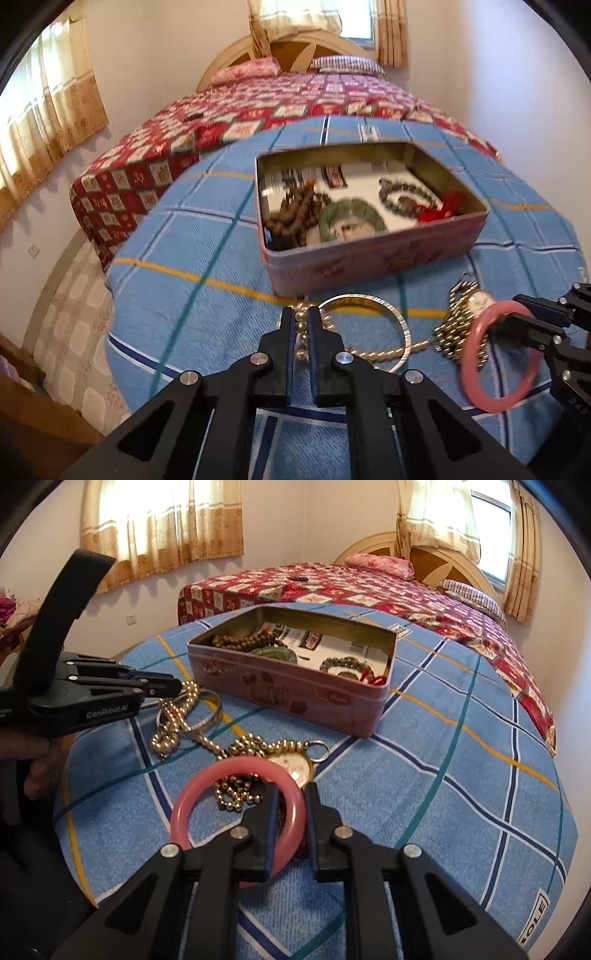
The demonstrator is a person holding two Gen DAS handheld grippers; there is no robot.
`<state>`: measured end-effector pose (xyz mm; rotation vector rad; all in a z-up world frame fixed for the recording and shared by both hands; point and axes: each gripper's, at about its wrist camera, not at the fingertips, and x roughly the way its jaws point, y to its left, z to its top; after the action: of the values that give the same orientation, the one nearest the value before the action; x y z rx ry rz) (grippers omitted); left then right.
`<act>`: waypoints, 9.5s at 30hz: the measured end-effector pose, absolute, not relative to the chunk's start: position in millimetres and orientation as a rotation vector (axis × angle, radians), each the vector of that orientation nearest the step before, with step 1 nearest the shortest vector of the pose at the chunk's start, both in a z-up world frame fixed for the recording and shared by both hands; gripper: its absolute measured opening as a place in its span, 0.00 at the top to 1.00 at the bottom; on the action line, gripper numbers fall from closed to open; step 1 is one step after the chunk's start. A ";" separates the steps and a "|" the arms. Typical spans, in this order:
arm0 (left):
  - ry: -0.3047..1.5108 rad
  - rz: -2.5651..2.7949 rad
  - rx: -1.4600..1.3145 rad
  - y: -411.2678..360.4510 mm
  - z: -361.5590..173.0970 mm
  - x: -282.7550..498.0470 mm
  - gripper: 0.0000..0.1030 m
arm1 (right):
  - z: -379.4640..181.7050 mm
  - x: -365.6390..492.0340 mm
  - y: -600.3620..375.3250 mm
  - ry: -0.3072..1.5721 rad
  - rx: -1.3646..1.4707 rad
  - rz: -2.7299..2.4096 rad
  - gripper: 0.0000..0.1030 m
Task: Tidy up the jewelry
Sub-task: 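Grasp the pearl strand with the left gripper while the right gripper grasps the pink bangle, then carry the pearl strand and pink bangle into the pink tin and release both, then grasp the gold watch by its brown strap with the right gripper, then grasp the gold bead chain with the left gripper while the right gripper holds the watch, then carry the gold chain and watch into the pink tin and open both grippers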
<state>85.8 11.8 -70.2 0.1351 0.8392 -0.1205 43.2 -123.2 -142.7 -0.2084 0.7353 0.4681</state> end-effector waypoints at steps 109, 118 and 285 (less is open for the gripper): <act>0.684 -0.095 0.198 3.7 -0.4 195.0 0.95 | -73.9 164.6 -120.4 0.600 -0.194 0.404 0.87; 0.710 -0.090 0.208 -0.3 -13.0 205.6 0.95 | -86.2 180.0 -113.9 0.640 -0.192 0.395 0.87; 0.768 -0.208 0.143 -28.4 -37.1 78.4 0.87 | -121.5 57.7 -154.1 0.683 -0.192 0.351 0.77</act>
<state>78.4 -28.4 -37.1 0.1427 0.7683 -0.2077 57.7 -154.1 -121.5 -0.1923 0.6835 0.3510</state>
